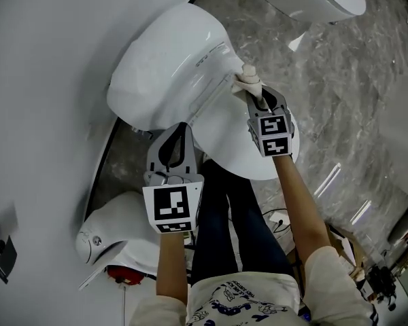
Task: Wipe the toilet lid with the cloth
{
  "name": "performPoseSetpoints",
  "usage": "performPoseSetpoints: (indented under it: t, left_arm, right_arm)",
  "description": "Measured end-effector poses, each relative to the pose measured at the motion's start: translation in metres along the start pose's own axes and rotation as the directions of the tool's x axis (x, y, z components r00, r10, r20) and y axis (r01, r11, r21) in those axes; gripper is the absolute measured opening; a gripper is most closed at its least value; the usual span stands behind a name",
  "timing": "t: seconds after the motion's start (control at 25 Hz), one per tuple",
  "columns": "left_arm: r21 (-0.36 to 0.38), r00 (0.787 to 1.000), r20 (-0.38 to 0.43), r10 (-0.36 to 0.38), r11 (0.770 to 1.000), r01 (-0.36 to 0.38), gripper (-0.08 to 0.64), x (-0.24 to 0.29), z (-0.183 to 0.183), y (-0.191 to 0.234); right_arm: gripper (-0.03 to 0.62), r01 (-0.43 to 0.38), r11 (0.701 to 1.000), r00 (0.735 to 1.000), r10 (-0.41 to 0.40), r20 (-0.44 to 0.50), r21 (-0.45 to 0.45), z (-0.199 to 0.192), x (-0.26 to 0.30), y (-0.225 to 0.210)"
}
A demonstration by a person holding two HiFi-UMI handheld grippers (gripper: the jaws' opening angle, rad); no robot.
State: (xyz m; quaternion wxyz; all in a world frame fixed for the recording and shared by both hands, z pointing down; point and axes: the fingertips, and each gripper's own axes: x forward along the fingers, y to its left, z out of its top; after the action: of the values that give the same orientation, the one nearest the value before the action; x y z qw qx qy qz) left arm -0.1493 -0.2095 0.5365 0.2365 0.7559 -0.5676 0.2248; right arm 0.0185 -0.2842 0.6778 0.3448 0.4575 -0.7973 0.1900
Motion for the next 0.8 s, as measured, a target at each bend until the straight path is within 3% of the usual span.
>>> performPoseSetpoints:
  t: [0.24, 0.44, 0.8]
  left_arm:
    - [-0.031, 1.0, -0.027, 0.0, 1.0, -0.001, 0.003, 0.004, -0.022, -0.001]
    - [-0.037, 0.999, -0.045, -0.003, 0.999, 0.001, 0.003, 0.006, -0.036, -0.003]
    - [-0.038, 0.998, -0.062, -0.012, 0.999, 0.009, 0.003, 0.008, -0.047, -0.009]
  right_arm:
    - [0.097, -0.041, 0.994, 0.996, 0.032, -0.083, -0.102, -0.027, 0.042, 0.011]
    - [0.097, -0.097, 0.969, 0.978, 0.051, -0.2, -0.227, -0.058, 0.068, 0.02]
    - [0.101, -0.125, 0.939, 0.951, 0.021, -0.309, -0.319, -0.096, 0.084, 0.019]
